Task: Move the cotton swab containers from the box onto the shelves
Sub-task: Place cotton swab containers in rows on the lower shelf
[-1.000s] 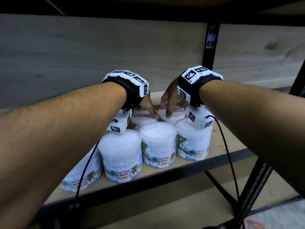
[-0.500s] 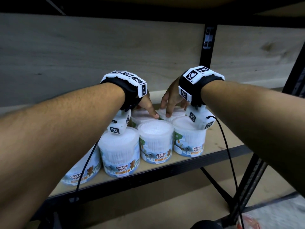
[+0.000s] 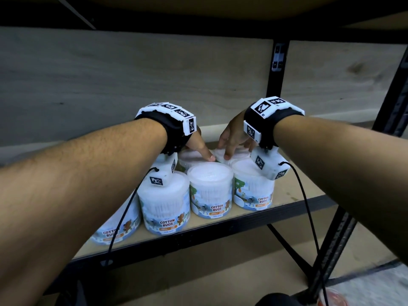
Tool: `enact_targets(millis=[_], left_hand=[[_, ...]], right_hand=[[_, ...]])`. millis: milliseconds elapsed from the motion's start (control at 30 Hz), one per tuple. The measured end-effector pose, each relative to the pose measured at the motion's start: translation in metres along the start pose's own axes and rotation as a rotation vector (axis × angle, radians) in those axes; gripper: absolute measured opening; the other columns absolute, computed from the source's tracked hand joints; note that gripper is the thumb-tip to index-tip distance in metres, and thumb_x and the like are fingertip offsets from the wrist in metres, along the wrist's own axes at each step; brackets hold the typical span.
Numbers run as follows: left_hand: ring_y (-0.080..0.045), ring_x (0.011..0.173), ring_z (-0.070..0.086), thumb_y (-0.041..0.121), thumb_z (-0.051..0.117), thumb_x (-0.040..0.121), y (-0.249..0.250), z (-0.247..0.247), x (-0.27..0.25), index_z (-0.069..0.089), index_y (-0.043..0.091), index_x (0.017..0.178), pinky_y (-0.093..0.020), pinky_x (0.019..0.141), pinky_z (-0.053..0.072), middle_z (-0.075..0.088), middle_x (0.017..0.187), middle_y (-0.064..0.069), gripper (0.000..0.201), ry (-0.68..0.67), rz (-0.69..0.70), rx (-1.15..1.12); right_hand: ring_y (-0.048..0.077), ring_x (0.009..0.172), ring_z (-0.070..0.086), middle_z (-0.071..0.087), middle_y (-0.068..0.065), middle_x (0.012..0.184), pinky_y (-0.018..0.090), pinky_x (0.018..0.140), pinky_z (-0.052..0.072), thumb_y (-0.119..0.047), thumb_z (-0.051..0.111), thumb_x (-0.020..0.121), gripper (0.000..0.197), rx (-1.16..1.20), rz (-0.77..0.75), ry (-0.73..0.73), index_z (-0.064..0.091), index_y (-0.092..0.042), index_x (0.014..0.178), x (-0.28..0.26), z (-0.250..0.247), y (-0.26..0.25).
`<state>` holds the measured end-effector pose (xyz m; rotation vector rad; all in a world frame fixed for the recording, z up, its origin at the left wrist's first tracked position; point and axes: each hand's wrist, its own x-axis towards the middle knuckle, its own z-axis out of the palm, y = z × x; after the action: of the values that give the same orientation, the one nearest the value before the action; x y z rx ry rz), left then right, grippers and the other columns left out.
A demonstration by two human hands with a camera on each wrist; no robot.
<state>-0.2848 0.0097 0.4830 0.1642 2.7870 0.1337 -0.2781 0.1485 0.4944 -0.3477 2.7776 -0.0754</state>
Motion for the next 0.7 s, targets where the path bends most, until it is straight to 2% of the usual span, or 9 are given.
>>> enact_targets(millis=[100, 133, 200, 267, 333, 400, 467, 567, 700], left_hand=[[-0.027, 0.108, 0.063, 0.055, 0.069, 0.082, -0.011, 0.0, -0.007, 0.055, 0.007, 0.134, -0.035, 0.089, 0.055, 0.06, 0.13, -0.013, 0.073, 0.008, 0.027, -0.032], [-0.028, 0.116, 0.059, 0.054, 0.068, 0.083, -0.016, -0.001, -0.011, 0.052, 0.009, 0.139, -0.037, 0.096, 0.052, 0.055, 0.136, -0.011, 0.074, 0.019, 0.031, -0.044], [-0.028, 0.126, 0.05, 0.053, 0.066, 0.086, -0.027, -0.004, -0.021, 0.046, 0.013, 0.145, -0.038, 0.103, 0.047, 0.048, 0.144, -0.008, 0.074, 0.042, 0.047, -0.033], [-0.027, 0.123, 0.052, 0.053, 0.068, 0.084, -0.04, -0.006, -0.033, 0.048, 0.017, 0.143, -0.04, 0.1, 0.05, 0.049, 0.14, -0.006, 0.073, 0.046, 0.057, -0.042], [-0.026, 0.116, 0.056, 0.054, 0.07, 0.081, -0.055, -0.008, -0.046, 0.05, 0.018, 0.141, -0.04, 0.095, 0.054, 0.053, 0.135, -0.003, 0.073, 0.055, 0.069, -0.052], [-0.023, 0.116, 0.058, 0.057, 0.069, 0.081, -0.069, -0.01, -0.062, 0.053, 0.02, 0.139, -0.039, 0.093, 0.055, 0.054, 0.134, 0.0, 0.071, 0.053, 0.083, -0.015], [-0.021, 0.116, 0.058, 0.059, 0.068, 0.081, -0.085, -0.01, -0.08, 0.057, 0.022, 0.136, -0.038, 0.091, 0.057, 0.055, 0.133, 0.002, 0.067, 0.047, 0.092, 0.006], [-0.017, 0.113, 0.06, 0.057, 0.07, 0.08, -0.101, -0.008, -0.101, 0.063, 0.027, 0.128, -0.036, 0.092, 0.057, 0.06, 0.128, 0.005, 0.057, 0.037, 0.113, 0.014], [-0.011, 0.111, 0.06, 0.058, 0.076, 0.073, -0.118, -0.001, -0.126, 0.06, 0.035, 0.129, -0.032, 0.094, 0.055, 0.061, 0.127, 0.012, 0.063, -0.023, 0.085, 0.026]], right_hand=[[0.024, 0.135, 0.041, 0.038, 0.006, 0.152, 0.026, 0.098, 0.041, -0.024, 0.059, 0.097, 0.059, -0.136, 0.036, 0.032, 0.036, -0.017, 0.15, -0.007, 0.005, -0.004], [0.022, 0.136, 0.04, 0.038, 0.003, 0.152, 0.026, 0.099, 0.039, -0.028, 0.06, 0.096, 0.06, -0.132, 0.037, 0.064, 0.036, -0.02, 0.15, -0.007, 0.004, -0.005], [0.022, 0.131, 0.046, 0.045, 0.004, 0.147, 0.018, 0.081, 0.044, -0.031, 0.063, 0.093, 0.058, -0.131, 0.018, 0.106, 0.043, -0.018, 0.147, -0.005, 0.003, -0.007], [0.022, 0.118, 0.055, 0.052, 0.004, 0.141, 0.011, 0.06, 0.044, -0.033, 0.065, 0.09, 0.054, -0.13, -0.026, 0.144, 0.051, -0.02, 0.141, -0.007, 0.004, -0.016], [0.017, 0.108, 0.058, 0.057, -0.002, 0.135, 0.016, 0.077, 0.048, -0.034, 0.067, 0.086, 0.053, -0.123, -0.085, 0.225, 0.052, -0.031, 0.137, -0.007, 0.004, -0.026], [0.017, 0.113, 0.058, 0.059, -0.004, 0.131, 0.029, 0.099, 0.047, -0.036, 0.067, 0.085, 0.051, -0.092, -0.175, 0.274, 0.054, -0.034, 0.134, -0.011, 0.005, -0.04], [0.015, 0.113, 0.059, 0.059, -0.007, 0.128, 0.028, 0.098, 0.047, -0.04, 0.066, 0.088, 0.048, -0.038, -0.281, 0.253, 0.054, -0.033, 0.134, -0.019, 0.007, -0.058], [0.003, 0.095, 0.062, 0.061, -0.011, 0.123, 0.016, 0.074, 0.048, -0.039, 0.071, 0.085, 0.048, 0.144, -0.394, 0.133, 0.057, -0.033, 0.131, -0.033, 0.01, -0.076], [0.007, 0.114, 0.059, 0.062, -0.015, 0.123, 0.019, 0.095, 0.046, -0.054, 0.076, 0.073, 0.067, 0.059, -0.437, 0.03, 0.054, -0.037, 0.133, -0.041, 0.016, -0.099]])
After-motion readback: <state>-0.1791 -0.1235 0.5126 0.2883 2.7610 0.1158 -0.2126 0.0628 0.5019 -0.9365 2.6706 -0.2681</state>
